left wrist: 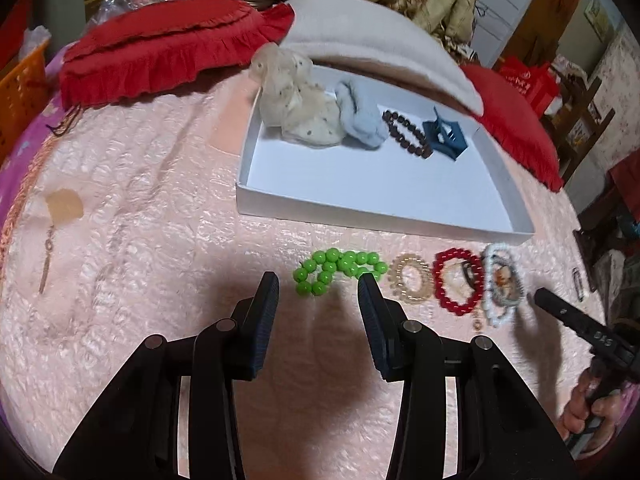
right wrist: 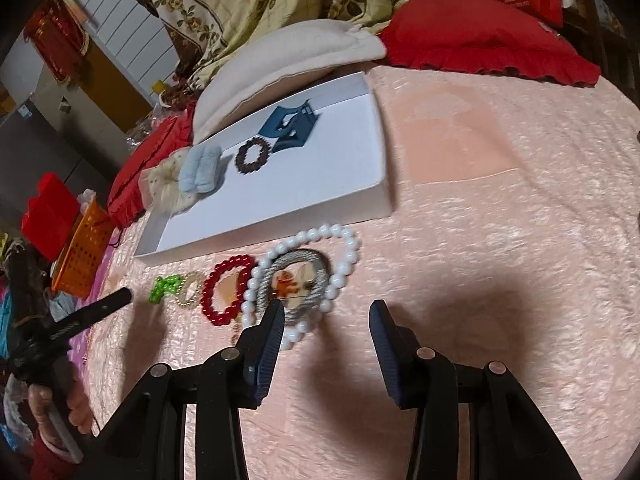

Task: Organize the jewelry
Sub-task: 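Grasp the green bead bracelet with the left tool while the right tool reaches into the silver bangle, then grip and lift the silver braided bangle with the right tool while the left tool holds the green bracelet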

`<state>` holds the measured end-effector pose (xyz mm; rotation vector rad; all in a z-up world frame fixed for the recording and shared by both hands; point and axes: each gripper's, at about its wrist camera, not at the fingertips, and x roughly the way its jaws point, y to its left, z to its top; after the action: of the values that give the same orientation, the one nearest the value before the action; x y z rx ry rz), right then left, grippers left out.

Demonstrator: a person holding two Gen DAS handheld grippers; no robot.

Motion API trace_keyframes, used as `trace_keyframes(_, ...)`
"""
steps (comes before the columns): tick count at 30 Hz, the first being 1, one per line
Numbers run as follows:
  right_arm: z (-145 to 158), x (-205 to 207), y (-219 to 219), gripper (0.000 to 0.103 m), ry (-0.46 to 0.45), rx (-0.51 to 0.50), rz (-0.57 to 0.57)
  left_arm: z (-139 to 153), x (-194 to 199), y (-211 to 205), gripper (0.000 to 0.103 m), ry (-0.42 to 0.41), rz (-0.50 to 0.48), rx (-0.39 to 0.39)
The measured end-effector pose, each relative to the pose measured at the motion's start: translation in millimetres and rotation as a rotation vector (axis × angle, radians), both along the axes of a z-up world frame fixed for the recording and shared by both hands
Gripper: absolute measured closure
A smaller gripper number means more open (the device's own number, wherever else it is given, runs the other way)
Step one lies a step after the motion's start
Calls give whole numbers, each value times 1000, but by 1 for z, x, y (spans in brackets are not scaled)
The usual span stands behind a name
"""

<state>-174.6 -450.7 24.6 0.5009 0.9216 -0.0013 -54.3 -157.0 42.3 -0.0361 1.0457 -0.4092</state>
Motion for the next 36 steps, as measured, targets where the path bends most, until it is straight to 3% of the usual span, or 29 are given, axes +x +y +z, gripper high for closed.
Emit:
trace_keyframes(7,-4,18,14,68,-2,-49,1,-26,23,0,63,65,-7,-21)
trace_keyframes(11,-9,30,3,71,-2,-31,-51,-26,21,-9,63,35,-37,-4)
trace_keyframes(12,-12,33,-1,72,2,-18,-66,-26,19,-12,69,23,-45,14)
trace_keyframes(13,-15,37,-5,74,7,2,-83,-27,17,-14,88,19,-51,30)
trace_keyframes(17,-19,46,-12,85,6,26,-112,-27,13,-19,89,17,-69,37)
trace_keyframes(19,-18,52,-9,89,16,-2,-102,-25,11,-21,95,11,-70,36)
trace_keyframes(29,-17,56,-1,89,27,-67,-53,-23,3,-26,95,20,-84,27)
trace_keyframes(36,-17,46,-5,89,24,25,-29,-17,5,-8,95,36,-64,-31)
